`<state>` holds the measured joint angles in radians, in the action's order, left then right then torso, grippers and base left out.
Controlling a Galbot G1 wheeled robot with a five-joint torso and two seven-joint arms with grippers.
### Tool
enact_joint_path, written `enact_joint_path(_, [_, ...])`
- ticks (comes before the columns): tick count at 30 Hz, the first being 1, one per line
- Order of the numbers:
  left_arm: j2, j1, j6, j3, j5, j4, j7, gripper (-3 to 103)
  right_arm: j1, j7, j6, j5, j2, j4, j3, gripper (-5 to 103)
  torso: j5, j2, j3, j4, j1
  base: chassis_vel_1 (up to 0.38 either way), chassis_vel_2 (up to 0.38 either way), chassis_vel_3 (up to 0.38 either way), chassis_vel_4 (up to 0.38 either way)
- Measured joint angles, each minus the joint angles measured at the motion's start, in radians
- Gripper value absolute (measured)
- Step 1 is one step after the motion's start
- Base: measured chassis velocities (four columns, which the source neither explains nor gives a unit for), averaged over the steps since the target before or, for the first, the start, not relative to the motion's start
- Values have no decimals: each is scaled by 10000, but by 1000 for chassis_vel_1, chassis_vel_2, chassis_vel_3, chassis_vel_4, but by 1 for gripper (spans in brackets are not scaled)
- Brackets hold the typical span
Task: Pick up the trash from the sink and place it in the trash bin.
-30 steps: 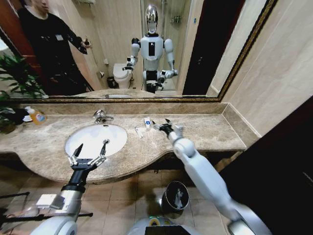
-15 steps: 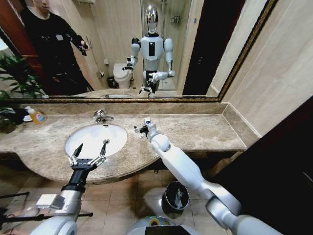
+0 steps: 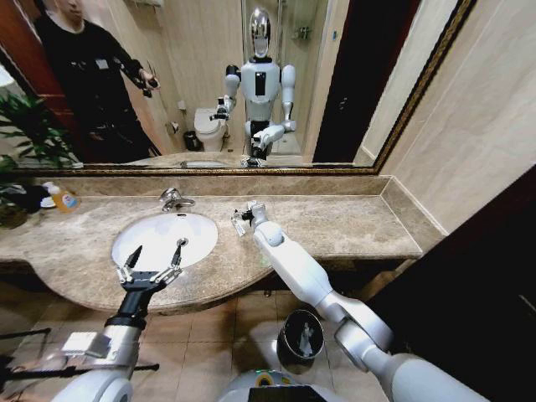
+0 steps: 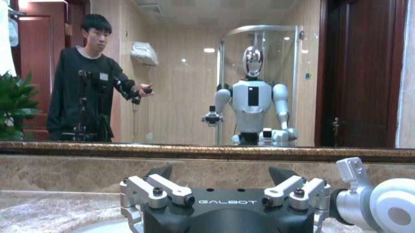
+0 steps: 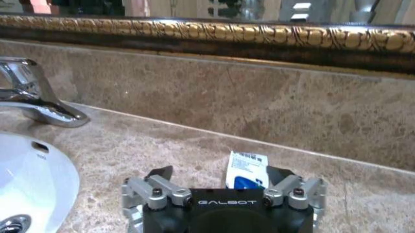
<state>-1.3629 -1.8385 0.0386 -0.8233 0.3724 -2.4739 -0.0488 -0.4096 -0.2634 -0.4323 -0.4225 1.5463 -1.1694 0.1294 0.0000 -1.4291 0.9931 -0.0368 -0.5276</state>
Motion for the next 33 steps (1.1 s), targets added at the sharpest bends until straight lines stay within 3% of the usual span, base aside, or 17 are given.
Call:
enact_joint_path(1, [0,0,0,0,0,0,0,100,0,0,0,0,0,0,0,95,0,0,0,0,0,0,0,0,0])
enact_joint_path(4, [0,0,0,0,0,0,0,100,71,47,-4,39,35,251,-12,79,0,-1,0,0,0,0,0,0,0])
enact_joint_path(7, [0,-1,0,0,0,0,0,100,98,51,7,55,49,316,-21,79,0,-1,0,0,0,0,0,0,0])
enact_joint_path(8, [0,0,0,0,0,0,0,100,152,57,33,80,71,428,-46,68,0,-1,0,0,0,0,0,0,0])
enact_joint_path(10, [0,0,0,0,0,0,0,100,254,121,87,113,69,598,-74,57,0,-1,0,-1,0,0,0,0,0])
enact_joint_path(12, [0,0,0,0,0,0,0,100,282,169,108,152,54,665,-76,54,0,-1,0,0,0,0,0,0,0])
enact_joint_path(26, [0,0,0,0,0,0,0,100,285,372,349,534,10,851,41,52,0,-1,0,-1,0,0,0,0,0])
enact_joint_path(27, [0,-1,0,0,0,0,0,100,278,405,430,621,12,917,42,48,0,-1,0,0,0,0,0,0,0])
enact_joint_path(33, [0,0,0,0,0,0,0,100,266,418,617,726,15,1063,35,52,0,-1,0,0,0,0,0,0,0])
